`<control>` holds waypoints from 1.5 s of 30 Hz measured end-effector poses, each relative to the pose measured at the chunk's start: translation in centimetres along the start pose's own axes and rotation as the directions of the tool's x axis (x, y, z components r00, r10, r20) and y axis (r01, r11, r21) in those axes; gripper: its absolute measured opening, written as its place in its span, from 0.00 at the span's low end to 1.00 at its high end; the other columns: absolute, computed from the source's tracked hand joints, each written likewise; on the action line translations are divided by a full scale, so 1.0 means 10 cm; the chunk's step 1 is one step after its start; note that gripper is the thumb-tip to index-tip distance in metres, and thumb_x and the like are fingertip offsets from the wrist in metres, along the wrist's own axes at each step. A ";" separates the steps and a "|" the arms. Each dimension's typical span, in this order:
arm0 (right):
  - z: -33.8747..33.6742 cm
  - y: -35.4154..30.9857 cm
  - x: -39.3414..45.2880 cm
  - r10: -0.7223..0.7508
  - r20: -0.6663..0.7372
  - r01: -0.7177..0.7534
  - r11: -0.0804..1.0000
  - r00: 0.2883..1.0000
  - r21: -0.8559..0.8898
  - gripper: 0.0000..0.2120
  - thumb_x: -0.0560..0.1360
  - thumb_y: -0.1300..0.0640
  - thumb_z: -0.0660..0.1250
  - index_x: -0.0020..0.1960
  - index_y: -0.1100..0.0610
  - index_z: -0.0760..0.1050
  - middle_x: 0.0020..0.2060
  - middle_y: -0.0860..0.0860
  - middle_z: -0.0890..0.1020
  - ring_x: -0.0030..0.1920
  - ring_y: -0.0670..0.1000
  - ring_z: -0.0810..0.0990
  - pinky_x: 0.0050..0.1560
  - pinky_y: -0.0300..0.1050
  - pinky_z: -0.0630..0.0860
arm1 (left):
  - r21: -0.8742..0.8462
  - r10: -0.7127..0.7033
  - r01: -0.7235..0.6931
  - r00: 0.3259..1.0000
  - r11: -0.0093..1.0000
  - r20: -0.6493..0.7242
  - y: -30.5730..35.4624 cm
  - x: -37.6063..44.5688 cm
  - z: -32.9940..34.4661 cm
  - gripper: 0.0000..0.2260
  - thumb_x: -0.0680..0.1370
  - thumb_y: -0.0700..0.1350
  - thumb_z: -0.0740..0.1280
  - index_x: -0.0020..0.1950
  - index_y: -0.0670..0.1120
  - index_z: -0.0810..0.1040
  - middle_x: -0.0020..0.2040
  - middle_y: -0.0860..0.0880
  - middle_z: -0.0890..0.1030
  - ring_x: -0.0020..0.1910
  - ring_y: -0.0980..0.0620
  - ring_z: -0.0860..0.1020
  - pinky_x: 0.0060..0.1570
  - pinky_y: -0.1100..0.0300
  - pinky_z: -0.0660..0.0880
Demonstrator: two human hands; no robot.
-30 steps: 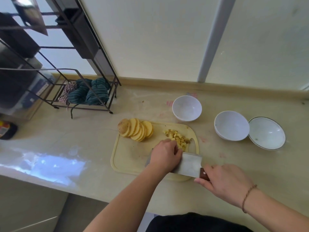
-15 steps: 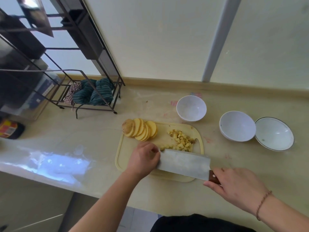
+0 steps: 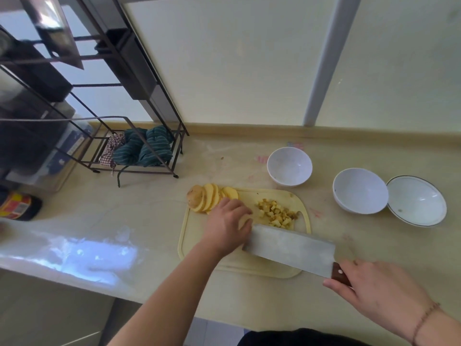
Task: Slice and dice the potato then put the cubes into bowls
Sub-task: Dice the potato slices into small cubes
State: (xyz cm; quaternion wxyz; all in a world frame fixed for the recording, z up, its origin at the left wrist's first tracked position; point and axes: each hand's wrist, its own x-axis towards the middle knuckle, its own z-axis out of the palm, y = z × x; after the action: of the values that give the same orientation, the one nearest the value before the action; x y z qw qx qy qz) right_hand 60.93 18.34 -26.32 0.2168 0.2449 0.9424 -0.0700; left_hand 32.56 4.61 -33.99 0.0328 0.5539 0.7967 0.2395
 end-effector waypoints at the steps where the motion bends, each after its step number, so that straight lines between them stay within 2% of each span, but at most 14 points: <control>1: 0.00 0.00 -0.01 0.009 -0.001 -0.009 1.000 1.000 0.016 0.60 0.47 0.30 0.07 0.55 0.43 0.67 0.49 0.43 0.80 0.49 0.45 0.81 0.37 0.43 0.67 | 0.075 -0.012 0.008 0.999 0.997 0.051 -0.05 0.10 -0.09 0.16 0.75 0.53 0.69 0.58 0.47 0.84 0.56 0.48 0.82 0.55 0.43 0.77 0.53 0.45 0.78; 3: 0.00 0.00 -0.04 0.023 -0.008 -0.023 0.998 1.000 0.050 0.59 0.47 0.29 0.08 0.54 0.43 0.66 0.47 0.43 0.79 0.49 0.45 0.81 0.37 0.43 0.66 | 0.273 -0.138 0.048 0.938 0.961 0.318 -0.14 0.31 -0.25 0.27 0.75 0.57 0.70 0.73 0.52 0.73 0.71 0.49 0.72 0.70 0.42 0.68 0.69 0.43 0.68; 6: 0.03 -0.02 -0.08 0.016 -0.034 -0.013 0.996 0.999 0.085 0.52 0.48 0.29 0.08 0.48 0.43 0.61 0.40 0.43 0.73 0.48 0.45 0.81 0.35 0.41 0.65 | 0.470 -0.221 -0.082 0.802 0.879 0.554 -0.23 0.60 -0.33 0.34 0.74 0.62 0.69 0.77 0.55 0.64 0.73 0.50 0.69 0.71 0.44 0.66 0.74 0.44 0.59; 12: 0.08 -0.10 -0.06 0.052 -0.002 -0.052 0.989 0.999 0.138 0.55 0.47 0.28 0.09 0.53 0.42 0.64 0.50 0.43 0.80 0.49 0.45 0.81 0.38 0.41 0.65 | 0.393 -0.117 -0.244 0.703 0.887 0.702 -0.27 0.92 -0.35 0.28 0.74 0.61 0.73 0.70 0.53 0.72 0.63 0.50 0.75 0.61 0.46 0.73 0.65 0.50 0.69; 16: 0.15 -0.15 -0.05 0.052 -0.020 -0.047 0.984 0.998 0.173 0.53 0.48 0.27 0.10 0.50 0.43 0.62 0.49 0.44 0.80 0.49 0.46 0.81 0.40 0.42 0.69 | 0.304 -0.103 -0.210 0.643 0.929 0.759 -0.29 0.98 -0.32 0.24 0.74 0.56 0.75 0.68 0.52 0.77 0.61 0.50 0.77 0.60 0.46 0.74 0.56 0.54 0.72; 22: 0.21 -0.18 -0.06 0.053 -0.032 -0.045 0.979 0.998 0.200 0.50 0.49 0.27 0.10 0.48 0.43 0.61 0.47 0.44 0.79 0.48 0.46 0.81 0.41 0.42 0.70 | 0.250 -0.056 -0.234 0.615 0.940 0.787 -0.28 1.05 -0.34 0.21 0.74 0.54 0.77 0.66 0.53 0.79 0.59 0.51 0.79 0.57 0.47 0.76 0.57 0.53 0.75; 28: 0.25 -0.24 -0.06 0.064 -0.023 -0.058 0.980 0.998 0.191 0.44 0.51 0.26 0.11 0.42 0.44 0.58 0.38 0.43 0.71 0.45 0.46 0.79 0.42 0.41 0.71 | 0.140 0.043 -0.209 0.686 0.968 0.727 -0.33 1.02 -0.40 0.10 0.80 0.51 0.70 0.61 0.55 0.84 0.60 0.55 0.80 0.58 0.52 0.77 0.70 0.50 0.61; 31: 0.27 -0.21 -0.07 0.126 -0.034 -0.112 0.955 0.991 0.276 0.42 0.52 0.22 0.16 0.38 0.44 0.59 0.33 0.42 0.71 0.36 0.45 0.72 0.41 0.39 0.72 | 0.020 0.144 -0.205 0.753 0.979 0.642 -0.37 0.92 -0.46 0.10 0.80 0.48 0.71 0.60 0.53 0.85 0.62 0.55 0.81 0.60 0.51 0.77 0.67 0.51 0.65; 33: 0.28 -0.15 -0.12 0.191 -0.005 -0.174 0.904 0.982 0.391 0.41 0.54 0.17 0.25 0.36 0.46 0.62 0.28 0.43 0.72 0.30 0.44 0.70 0.36 0.38 0.71 | -0.094 0.247 -0.229 0.854 0.969 0.457 -0.40 0.75 -0.45 0.10 0.79 0.47 0.72 0.59 0.50 0.87 0.61 0.50 0.83 0.57 0.48 0.79 0.63 0.51 0.71; 35: 0.23 -0.11 -0.19 0.263 0.081 -0.267 0.822 0.961 0.503 0.42 0.56 0.14 0.36 0.34 0.49 0.67 0.25 0.44 0.74 0.27 0.44 0.71 0.32 0.38 0.70 | -0.134 0.304 -0.284 0.939 0.949 0.163 -0.40 0.48 -0.38 0.10 0.78 0.48 0.71 0.56 0.48 0.87 0.59 0.47 0.84 0.55 0.46 0.79 0.58 0.54 0.74; 38: 0.16 -0.14 -0.34 0.272 0.217 -0.346 0.658 0.937 0.669 0.41 0.56 0.14 0.49 0.36 0.50 0.74 0.22 0.47 0.71 0.24 0.44 0.67 0.27 0.37 0.66 | -0.103 0.289 -0.305 0.947 0.947 -0.143 -0.42 -0.03 -0.20 0.07 0.78 0.45 0.73 0.55 0.48 0.88 0.60 0.46 0.84 0.51 0.46 0.78 0.51 0.54 0.75; 41: 0.09 -0.34 -0.25 0.188 0.368 -0.411 0.322 0.911 0.853 0.40 0.60 0.24 0.66 0.37 0.64 0.70 0.26 0.53 0.64 0.26 0.51 0.61 0.24 0.41 0.57 | -0.081 0.247 -0.264 0.953 0.961 -0.174 -0.43 -0.63 -0.01 0.09 0.78 0.43 0.73 0.58 0.50 0.86 0.63 0.46 0.82 0.51 0.44 0.78 0.50 0.51 0.77; 42: 0.08 -0.39 -0.18 0.130 0.420 -0.439 0.237 0.898 0.867 0.39 0.65 0.28 0.65 0.38 0.68 0.68 0.28 0.56 0.62 0.26 0.51 0.59 0.24 0.39 0.56 | -0.072 0.233 -0.246 0.960 0.967 -0.154 -0.40 -0.81 0.06 0.09 0.79 0.43 0.72 0.58 0.50 0.85 0.65 0.45 0.82 0.52 0.43 0.78 0.50 0.50 0.77; 45: 0.01 -0.52 0.03 -0.045 0.502 -0.482 0.220 0.864 0.848 0.26 0.71 0.39 0.60 0.38 0.64 0.67 0.28 0.57 0.60 0.23 0.49 0.56 0.22 0.36 0.55 | -0.091 0.127 -0.139 0.984 0.986 -0.121 -0.25 -1.17 0.24 0.11 0.78 0.40 0.72 0.60 0.47 0.85 0.67 0.42 0.79 0.53 0.40 0.79 0.52 0.47 0.78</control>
State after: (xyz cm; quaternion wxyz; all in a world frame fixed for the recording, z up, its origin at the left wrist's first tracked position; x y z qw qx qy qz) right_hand 58.19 13.93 -26.44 0.2282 0.4375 0.5821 -0.6463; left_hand 35.66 -5.70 -39.61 -0.0017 0.5890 0.7456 0.3118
